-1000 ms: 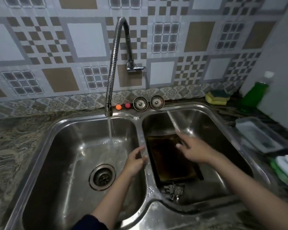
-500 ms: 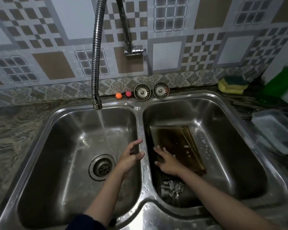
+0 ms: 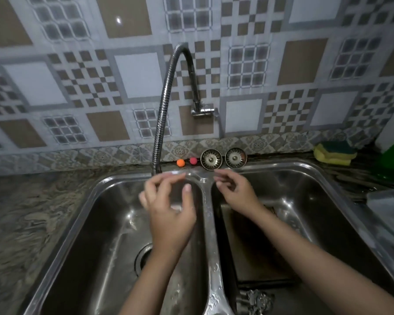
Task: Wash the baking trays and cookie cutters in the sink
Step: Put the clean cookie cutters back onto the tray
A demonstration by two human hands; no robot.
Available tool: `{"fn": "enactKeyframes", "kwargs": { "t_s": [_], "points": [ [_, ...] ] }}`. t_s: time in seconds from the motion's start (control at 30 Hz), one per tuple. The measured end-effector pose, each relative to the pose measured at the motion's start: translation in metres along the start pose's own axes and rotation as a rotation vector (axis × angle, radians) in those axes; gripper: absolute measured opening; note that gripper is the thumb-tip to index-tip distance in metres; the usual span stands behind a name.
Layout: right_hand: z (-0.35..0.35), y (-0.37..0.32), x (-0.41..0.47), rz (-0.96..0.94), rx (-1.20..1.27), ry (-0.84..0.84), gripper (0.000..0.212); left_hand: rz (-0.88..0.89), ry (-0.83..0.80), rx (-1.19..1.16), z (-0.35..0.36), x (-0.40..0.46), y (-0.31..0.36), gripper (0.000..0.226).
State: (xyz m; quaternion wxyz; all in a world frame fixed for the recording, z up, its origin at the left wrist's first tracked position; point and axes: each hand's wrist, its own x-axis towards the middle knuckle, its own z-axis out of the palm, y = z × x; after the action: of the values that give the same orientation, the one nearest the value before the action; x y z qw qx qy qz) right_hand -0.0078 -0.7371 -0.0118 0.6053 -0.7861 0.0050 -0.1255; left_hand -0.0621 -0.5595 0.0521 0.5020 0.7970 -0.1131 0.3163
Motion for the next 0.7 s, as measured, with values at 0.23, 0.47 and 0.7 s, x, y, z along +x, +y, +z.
{"fn": "enactKeyframes", "kwargs": {
  "t_s": [0.23, 0.47, 0.7],
  "points": [
    [-0.006, -0.078, 0.090, -0.085, -0.065, 0.106, 0.032, 0.066, -0.061, 0.011, -0.026, 0.061, -0.006, 0.029],
    [-0.019, -0.087, 0.144, 0.003, -0.116, 0.188, 0.022, -0.072, -0.152, -0.070, -0.025, 0.071, -0.015, 0.049],
    [-0.027, -0.101, 0.175, -0.079, -0.145, 0.087, 0.031, -0.072, -0.138, -0.094, -0.022, 0.070, -0.016, 0.040]
  ]
}}
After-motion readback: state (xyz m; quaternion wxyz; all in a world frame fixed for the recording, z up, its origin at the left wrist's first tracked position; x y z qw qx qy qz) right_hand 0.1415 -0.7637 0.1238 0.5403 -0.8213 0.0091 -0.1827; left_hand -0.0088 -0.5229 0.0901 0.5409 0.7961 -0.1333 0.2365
